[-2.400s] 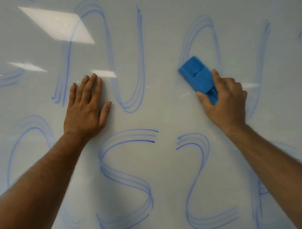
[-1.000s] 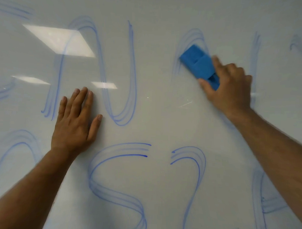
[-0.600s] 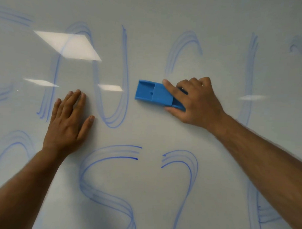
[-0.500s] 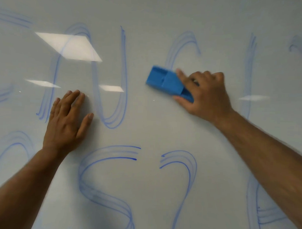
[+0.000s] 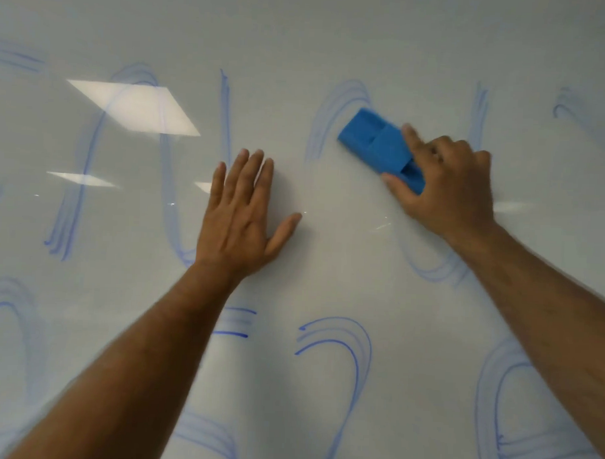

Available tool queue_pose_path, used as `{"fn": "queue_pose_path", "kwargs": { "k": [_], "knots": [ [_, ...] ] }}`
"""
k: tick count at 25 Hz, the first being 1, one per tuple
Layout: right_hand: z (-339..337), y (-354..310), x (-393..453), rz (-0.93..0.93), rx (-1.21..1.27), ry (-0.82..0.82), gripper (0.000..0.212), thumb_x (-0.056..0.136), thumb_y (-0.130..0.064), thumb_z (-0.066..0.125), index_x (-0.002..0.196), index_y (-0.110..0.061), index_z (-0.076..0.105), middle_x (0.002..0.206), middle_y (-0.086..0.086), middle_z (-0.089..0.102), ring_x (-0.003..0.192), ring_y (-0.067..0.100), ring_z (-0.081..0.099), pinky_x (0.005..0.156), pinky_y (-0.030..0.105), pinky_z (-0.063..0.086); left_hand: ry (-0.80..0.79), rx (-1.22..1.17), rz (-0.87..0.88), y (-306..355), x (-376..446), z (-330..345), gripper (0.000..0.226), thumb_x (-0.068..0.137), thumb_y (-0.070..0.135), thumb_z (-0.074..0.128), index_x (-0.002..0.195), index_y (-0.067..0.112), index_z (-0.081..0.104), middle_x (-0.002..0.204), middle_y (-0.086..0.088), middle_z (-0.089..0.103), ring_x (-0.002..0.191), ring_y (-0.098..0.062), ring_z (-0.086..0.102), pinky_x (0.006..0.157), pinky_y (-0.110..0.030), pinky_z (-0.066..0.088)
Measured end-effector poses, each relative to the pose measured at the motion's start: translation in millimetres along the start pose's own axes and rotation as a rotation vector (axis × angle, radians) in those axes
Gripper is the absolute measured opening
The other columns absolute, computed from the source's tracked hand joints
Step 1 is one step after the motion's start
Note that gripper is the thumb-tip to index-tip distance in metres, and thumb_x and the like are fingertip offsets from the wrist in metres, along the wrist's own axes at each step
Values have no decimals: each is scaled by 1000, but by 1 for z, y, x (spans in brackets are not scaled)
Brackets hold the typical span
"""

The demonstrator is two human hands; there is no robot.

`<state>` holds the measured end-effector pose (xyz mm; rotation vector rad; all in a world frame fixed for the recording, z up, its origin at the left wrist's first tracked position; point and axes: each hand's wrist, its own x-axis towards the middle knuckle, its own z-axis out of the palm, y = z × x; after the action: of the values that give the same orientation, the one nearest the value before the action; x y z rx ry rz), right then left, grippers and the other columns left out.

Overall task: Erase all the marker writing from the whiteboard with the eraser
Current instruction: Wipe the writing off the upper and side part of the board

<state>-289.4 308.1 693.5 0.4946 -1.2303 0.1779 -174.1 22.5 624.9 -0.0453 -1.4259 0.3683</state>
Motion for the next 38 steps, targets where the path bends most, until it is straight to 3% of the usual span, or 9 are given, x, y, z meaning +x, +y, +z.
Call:
{"fn": "queue_pose_path", "kwargs": {
  "k": [4,8,10,14,16,21,27,33,38],
  "knots": [
    [-5,10,6,387,25,-114,73,95,-61,54,153,-19,41,113,23,59,100,43,57,83,51,43,-60,15,-27,13,12,12,91,96,65,37,154,-5,30,163,-23,26,153,-36,20,126,-51,13],
    [3,-17,0,-243,85,-1,70,93,-61,54,146,-15,53,97,15,63,81,37,59,67,44,42,-123,-21,-15,12,13,15,91,97,65,32,156,-4,25,164,-22,23,154,-33,18,127,-47,10],
    [6,-18,9,-293,65,12,70,94,-62,53,146,-15,54,95,14,63,79,36,59,67,43,42,-124,-19,-8,10,13,14,91,97,64,32,156,-4,24,164,-21,23,154,-33,18,127,-46,10],
    [5,-1,37,315,9,-88,73,96,-62,51,154,-19,39,118,23,59,105,43,56,84,52,42,-101,-10,-7,11,12,14,89,97,63,34,155,-5,28,163,-22,26,153,-33,22,127,-48,13],
    [5,-6,47,419,36,-119,74,97,-61,51,155,-18,36,124,24,57,111,44,54,88,53,42,-98,-10,-7,12,12,15,89,97,62,35,155,-5,28,163,-22,27,153,-34,22,126,-48,13],
    [14,-40,51,-363,62,-20,72,94,-62,49,145,-12,53,96,18,64,79,38,60,66,44,45,-119,1,-9,13,13,12,90,98,63,33,156,-5,25,163,-22,25,153,-33,21,127,-47,12],
    [5,-15,83,365,5,-197,75,99,-61,47,158,-17,29,132,24,53,118,44,51,92,53,42,-74,-6,-4,13,12,14,87,98,61,37,152,-7,32,160,-24,31,151,-36,26,126,-50,17],
    [6,-52,76,-183,89,-161,81,90,-70,35,153,-19,43,106,18,63,95,40,59,75,47,45,-122,4,-5,13,12,12,89,98,63,34,155,-5,26,163,-22,25,153,-34,20,127,-47,12],
    [3,-22,87,191,-4,-178,70,98,-61,49,156,-24,34,123,23,59,114,43,54,90,51,42,-79,-1,-2,12,11,13,86,98,60,37,153,-6,31,161,-23,30,151,-36,25,126,-50,16]
  ]
}}
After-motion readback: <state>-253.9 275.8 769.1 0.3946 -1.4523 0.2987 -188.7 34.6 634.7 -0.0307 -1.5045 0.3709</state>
